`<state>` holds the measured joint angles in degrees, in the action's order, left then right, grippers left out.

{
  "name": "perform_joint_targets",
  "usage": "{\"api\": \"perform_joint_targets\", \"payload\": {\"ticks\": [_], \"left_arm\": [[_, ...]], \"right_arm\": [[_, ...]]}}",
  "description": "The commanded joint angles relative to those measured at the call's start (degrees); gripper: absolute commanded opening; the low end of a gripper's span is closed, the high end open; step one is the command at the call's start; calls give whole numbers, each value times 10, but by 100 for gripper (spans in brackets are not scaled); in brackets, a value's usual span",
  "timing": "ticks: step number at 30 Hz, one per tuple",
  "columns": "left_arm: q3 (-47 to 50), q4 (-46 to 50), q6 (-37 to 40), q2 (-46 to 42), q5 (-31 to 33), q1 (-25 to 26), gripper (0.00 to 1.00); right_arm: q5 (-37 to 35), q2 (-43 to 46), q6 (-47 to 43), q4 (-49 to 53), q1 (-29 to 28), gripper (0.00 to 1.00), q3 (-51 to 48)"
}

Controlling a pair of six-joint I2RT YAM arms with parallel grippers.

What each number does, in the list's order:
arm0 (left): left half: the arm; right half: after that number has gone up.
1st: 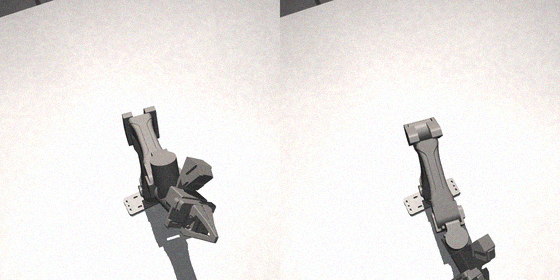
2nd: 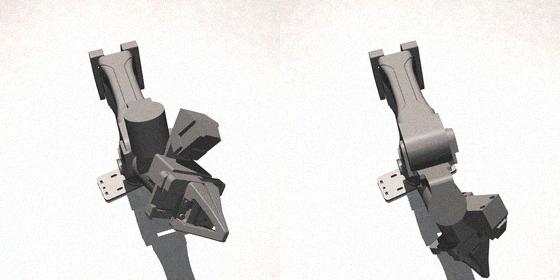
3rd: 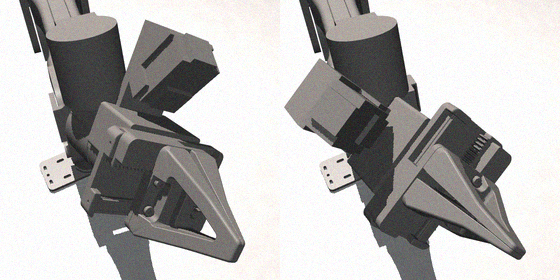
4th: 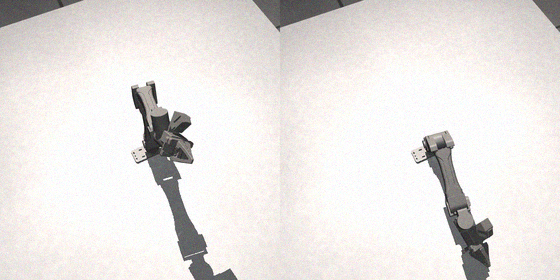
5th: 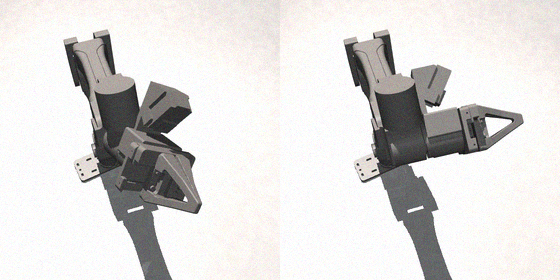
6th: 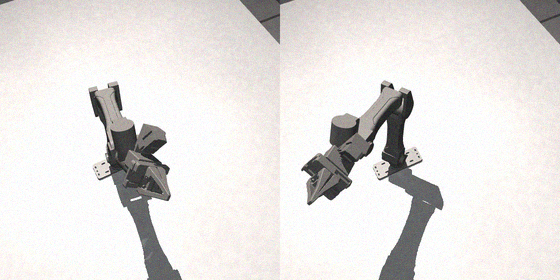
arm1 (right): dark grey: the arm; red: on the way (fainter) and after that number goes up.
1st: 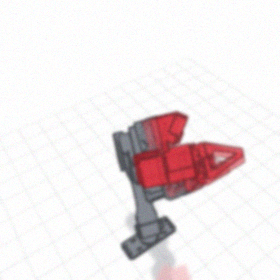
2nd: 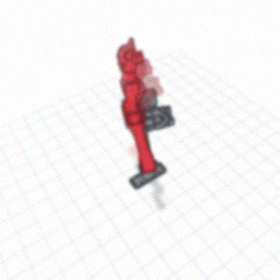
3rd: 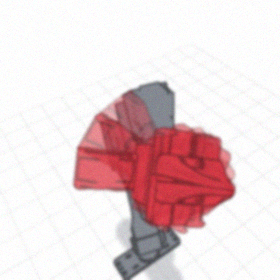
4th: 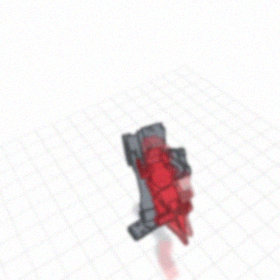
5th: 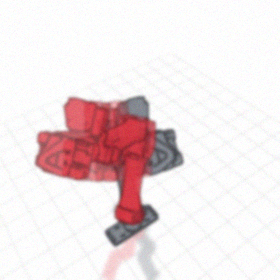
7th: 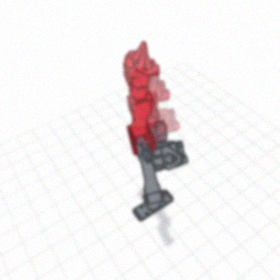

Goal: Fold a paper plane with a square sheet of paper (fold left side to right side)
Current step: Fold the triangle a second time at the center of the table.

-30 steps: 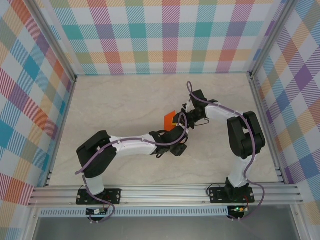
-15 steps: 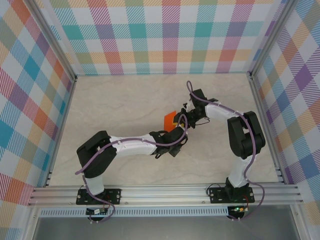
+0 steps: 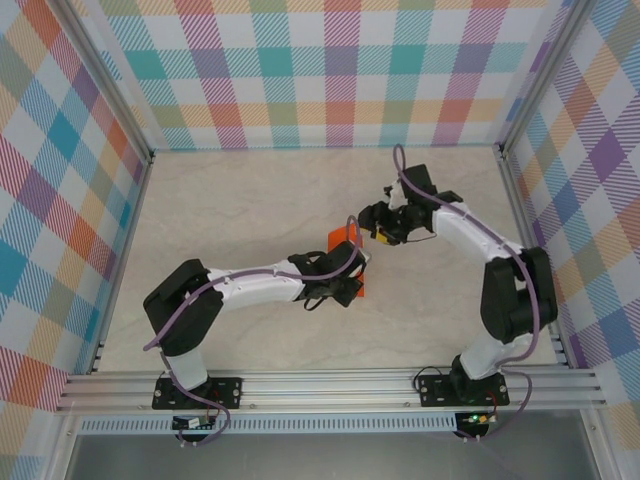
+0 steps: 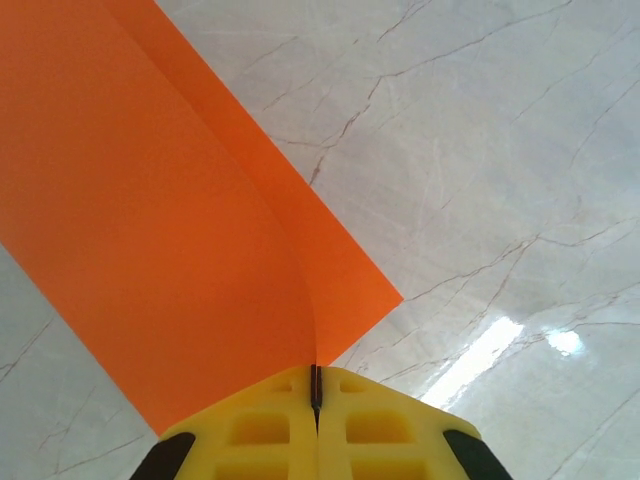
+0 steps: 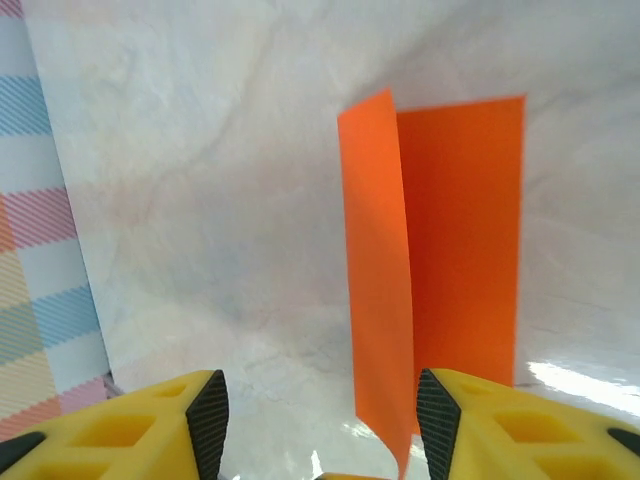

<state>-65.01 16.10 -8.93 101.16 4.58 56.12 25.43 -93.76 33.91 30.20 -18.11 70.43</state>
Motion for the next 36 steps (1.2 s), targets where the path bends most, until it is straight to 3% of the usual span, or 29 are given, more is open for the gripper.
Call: {"api": "perform_joint_targets", "payload": {"ticks": [1,3,8,13,17,22,36], "left_arm": [[13,-24,-22,-20,-57,-19,0],[14,-29,-30,-20,-81,-32,0],[17,-40,-50,-13,-140,-61,0],[30,-42,-58,-22,-165,-86,0],[40,-39,-56,-32,-190,-102,0],[47,-22,-50,-40,-200,-114,1],[28,30,-22,-30,-206,-138,3]], "right_arm": [[-52,46,-32,38,18,56,-34],[-54,70,-41,32,23,52,-61],[23,88,-26,-40,19,25,-148],[45,35,8,-107,-39,6,-186],[35,-4,44,-156,-69,3,-198],[5,-43,37,-126,-93,1,-180],[-38,-51,24,-80,-96,1,-210]]}}
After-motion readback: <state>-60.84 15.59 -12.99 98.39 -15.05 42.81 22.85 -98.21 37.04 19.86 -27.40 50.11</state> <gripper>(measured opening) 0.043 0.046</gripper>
